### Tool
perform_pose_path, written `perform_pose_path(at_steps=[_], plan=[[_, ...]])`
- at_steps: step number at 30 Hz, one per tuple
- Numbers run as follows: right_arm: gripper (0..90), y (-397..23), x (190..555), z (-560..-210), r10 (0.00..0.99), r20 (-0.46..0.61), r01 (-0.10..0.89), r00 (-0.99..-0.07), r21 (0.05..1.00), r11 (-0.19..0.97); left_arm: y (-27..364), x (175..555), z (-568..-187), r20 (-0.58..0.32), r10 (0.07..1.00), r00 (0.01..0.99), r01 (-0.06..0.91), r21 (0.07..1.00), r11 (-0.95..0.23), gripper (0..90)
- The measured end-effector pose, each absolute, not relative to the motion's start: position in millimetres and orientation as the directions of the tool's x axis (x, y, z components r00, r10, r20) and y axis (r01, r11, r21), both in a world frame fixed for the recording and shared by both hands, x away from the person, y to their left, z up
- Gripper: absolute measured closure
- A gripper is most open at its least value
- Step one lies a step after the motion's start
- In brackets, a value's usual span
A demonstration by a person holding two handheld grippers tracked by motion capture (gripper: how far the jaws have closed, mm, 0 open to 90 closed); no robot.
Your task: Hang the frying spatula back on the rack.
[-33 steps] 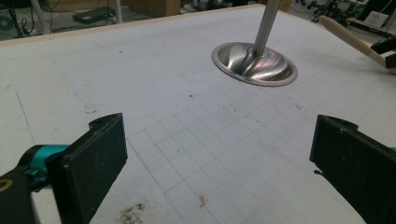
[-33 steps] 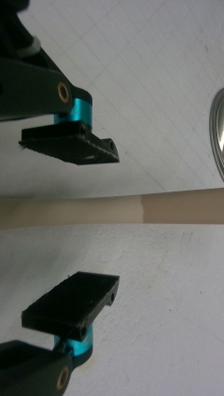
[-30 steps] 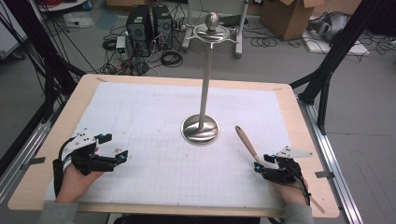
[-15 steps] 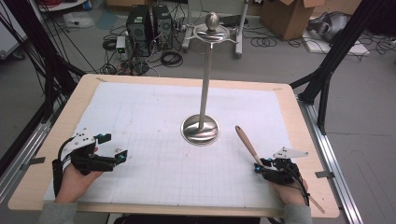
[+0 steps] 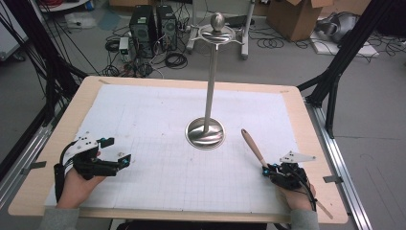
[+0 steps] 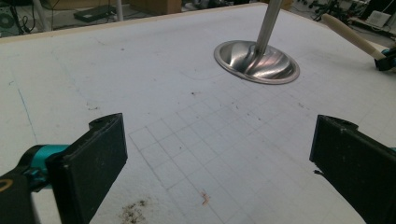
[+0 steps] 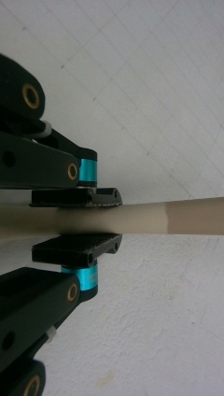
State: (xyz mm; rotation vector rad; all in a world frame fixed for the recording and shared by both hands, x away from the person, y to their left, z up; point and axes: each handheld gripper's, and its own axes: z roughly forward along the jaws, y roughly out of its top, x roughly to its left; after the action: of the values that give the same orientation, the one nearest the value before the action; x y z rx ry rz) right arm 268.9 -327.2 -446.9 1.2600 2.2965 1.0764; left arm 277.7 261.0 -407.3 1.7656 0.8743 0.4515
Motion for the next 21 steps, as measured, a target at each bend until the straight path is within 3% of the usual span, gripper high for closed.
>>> perform_pose_path(at_steps=[21], plan=[[78.1,-328,266,-436,0.801,0.117,0.56,-0.586,0.774,0.296,261,278,-408,-0.107,0.748,0.655,0.345,0.923,-0.17,4.5]])
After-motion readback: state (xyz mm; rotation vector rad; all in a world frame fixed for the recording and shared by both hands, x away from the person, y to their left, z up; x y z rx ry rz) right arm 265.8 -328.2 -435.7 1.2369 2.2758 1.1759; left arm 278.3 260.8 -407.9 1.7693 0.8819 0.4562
